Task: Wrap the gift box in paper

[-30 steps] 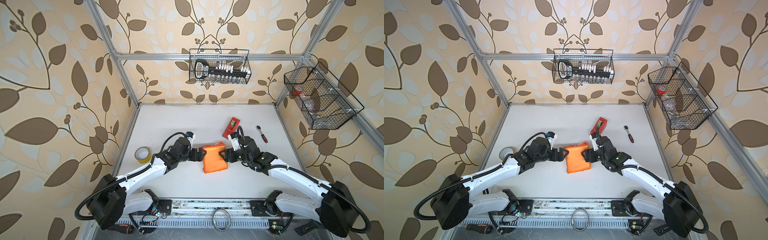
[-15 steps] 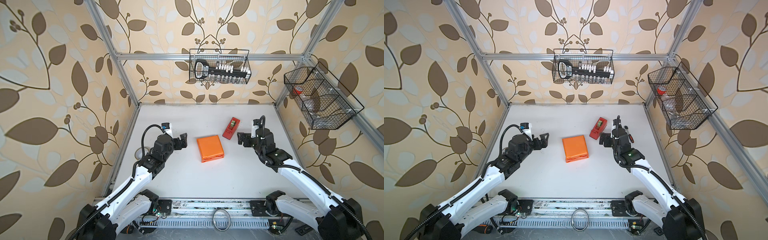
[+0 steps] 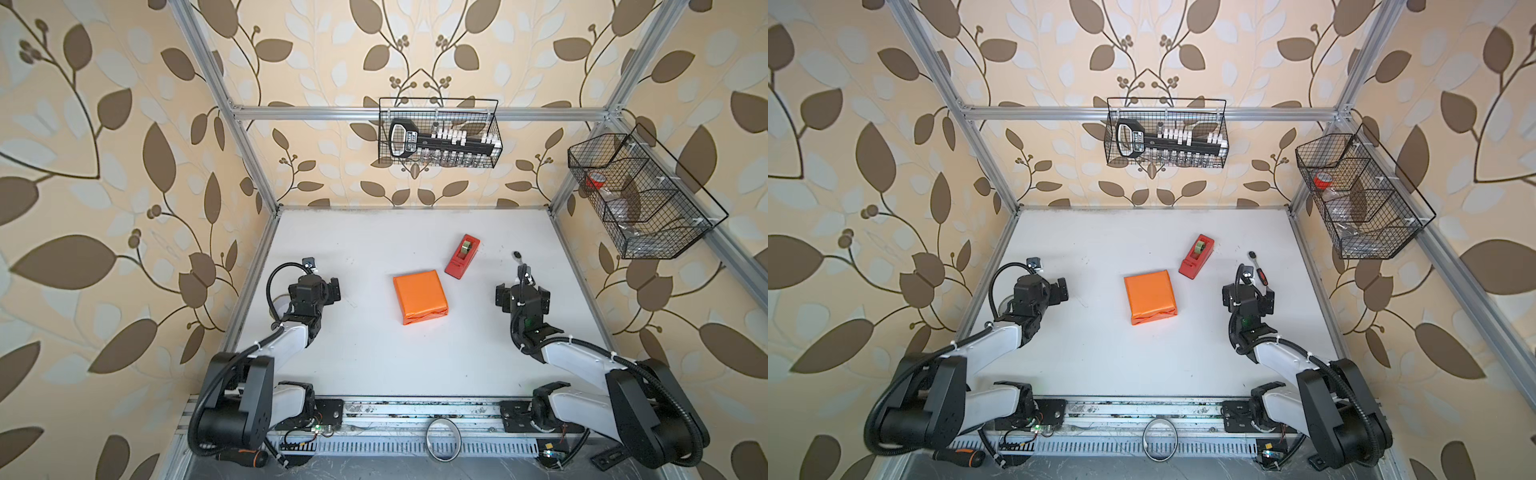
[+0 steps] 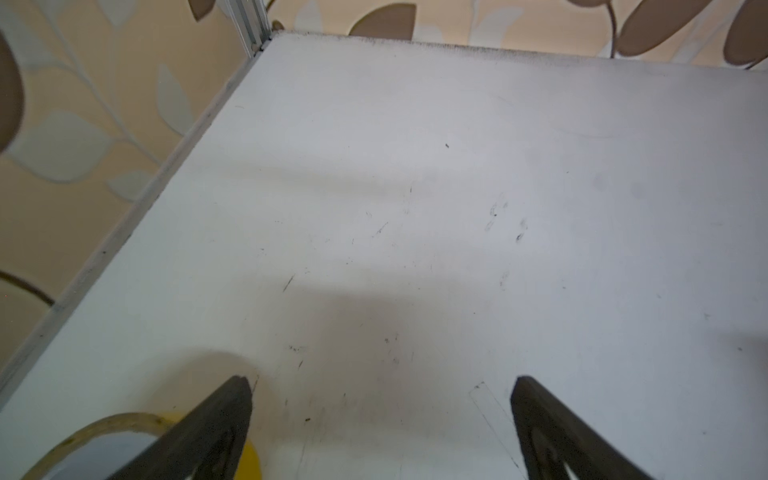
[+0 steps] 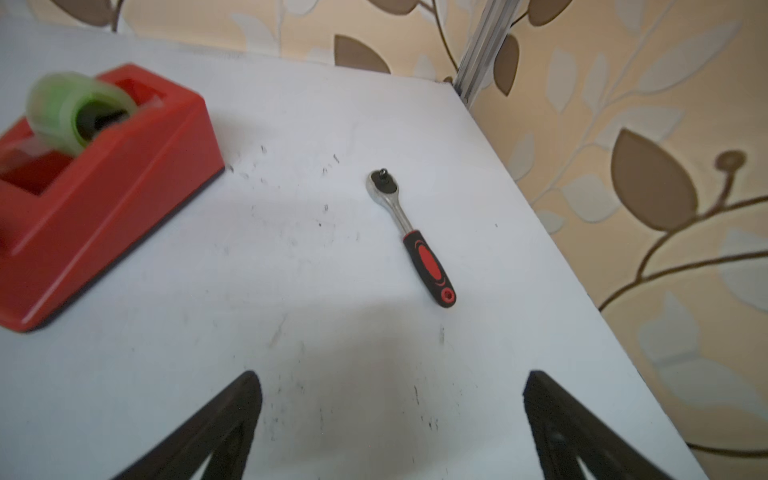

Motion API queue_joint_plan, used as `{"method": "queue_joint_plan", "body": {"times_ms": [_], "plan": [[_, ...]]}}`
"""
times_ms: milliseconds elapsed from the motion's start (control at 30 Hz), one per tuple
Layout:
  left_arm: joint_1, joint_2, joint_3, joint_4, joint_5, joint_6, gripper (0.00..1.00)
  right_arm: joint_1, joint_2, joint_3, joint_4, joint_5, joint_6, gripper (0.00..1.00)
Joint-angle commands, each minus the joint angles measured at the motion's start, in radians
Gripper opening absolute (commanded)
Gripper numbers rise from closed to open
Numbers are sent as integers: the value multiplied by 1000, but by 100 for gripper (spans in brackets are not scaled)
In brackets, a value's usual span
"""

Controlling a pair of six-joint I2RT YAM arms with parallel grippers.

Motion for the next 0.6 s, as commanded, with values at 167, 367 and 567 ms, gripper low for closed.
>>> {"method": "queue_joint_plan", "body": {"times_ms": [167,367,567], "plan": [[20,189,-32,364,135,76,99,-75,-14,-34,263,-219,-24,100],[31,211,6,320,154,73,99,-83,-51,-75,304,-280,-40,100],[31,208,3,317,153,73,99,-100,-64,-99,341,-305,-43,100]]}}
